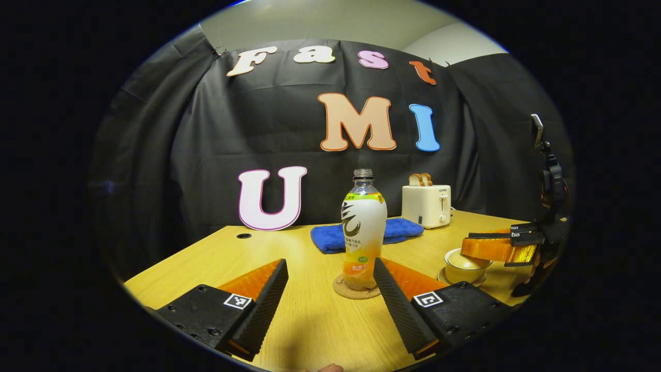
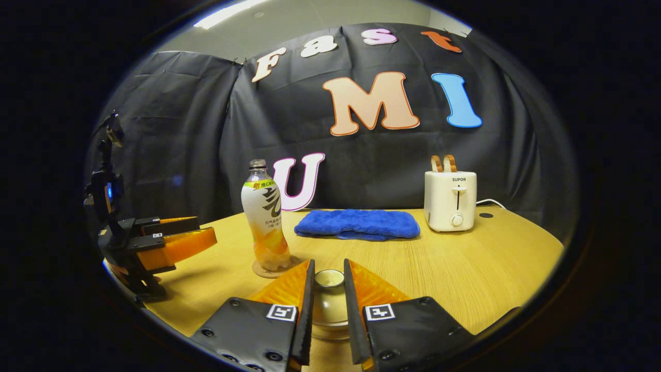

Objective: Open the teacup lid with one hand, grasp the water bottle and pour water into the teacup with the other hand; after pouring, place the water bottle on the coaster and then close the teacup lid.

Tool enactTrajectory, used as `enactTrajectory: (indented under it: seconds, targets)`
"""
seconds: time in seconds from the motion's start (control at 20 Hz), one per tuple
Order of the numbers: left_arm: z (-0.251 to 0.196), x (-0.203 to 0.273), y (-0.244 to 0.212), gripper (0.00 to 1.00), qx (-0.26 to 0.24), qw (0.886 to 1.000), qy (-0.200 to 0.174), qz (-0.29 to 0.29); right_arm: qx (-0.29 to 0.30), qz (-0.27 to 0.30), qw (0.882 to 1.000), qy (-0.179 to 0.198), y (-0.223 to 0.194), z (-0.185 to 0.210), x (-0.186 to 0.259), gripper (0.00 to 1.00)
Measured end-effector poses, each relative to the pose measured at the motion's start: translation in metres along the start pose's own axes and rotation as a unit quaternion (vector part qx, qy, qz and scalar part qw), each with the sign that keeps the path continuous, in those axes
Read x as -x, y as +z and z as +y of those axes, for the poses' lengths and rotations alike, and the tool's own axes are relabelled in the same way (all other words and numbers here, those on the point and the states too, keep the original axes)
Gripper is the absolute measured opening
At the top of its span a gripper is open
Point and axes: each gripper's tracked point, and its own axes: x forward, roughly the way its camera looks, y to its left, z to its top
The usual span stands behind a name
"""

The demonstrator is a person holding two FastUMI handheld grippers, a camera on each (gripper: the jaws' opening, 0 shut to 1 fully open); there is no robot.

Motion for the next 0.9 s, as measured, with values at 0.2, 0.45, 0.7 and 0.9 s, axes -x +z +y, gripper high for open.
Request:
enactTrajectory:
  seconds: [0.2,0.45,0.7,0.9]
  targets:
    - [0.002,0.003,0.001,0.97,0.0,1.0,0.001,-0.004,0.009,0.001,1.0,-0.009,0.001,0.0,0.0,0.38]
    - [0.005,0.013,0.004,0.97,-0.002,1.0,0.003,-0.011,0.013,-0.005,1.0,-0.014,0.0,0.003,0.008,0.56]
    - [0.012,0.025,0.008,0.97,0.005,1.0,0.019,-0.022,0.016,-0.026,0.999,-0.036,0.007,-0.003,0.031,0.97]
    - [0.014,0.036,0.004,0.97,0.009,0.999,0.033,-0.023,0.014,-0.035,0.998,-0.059,0.006,-0.009,0.052,0.96]
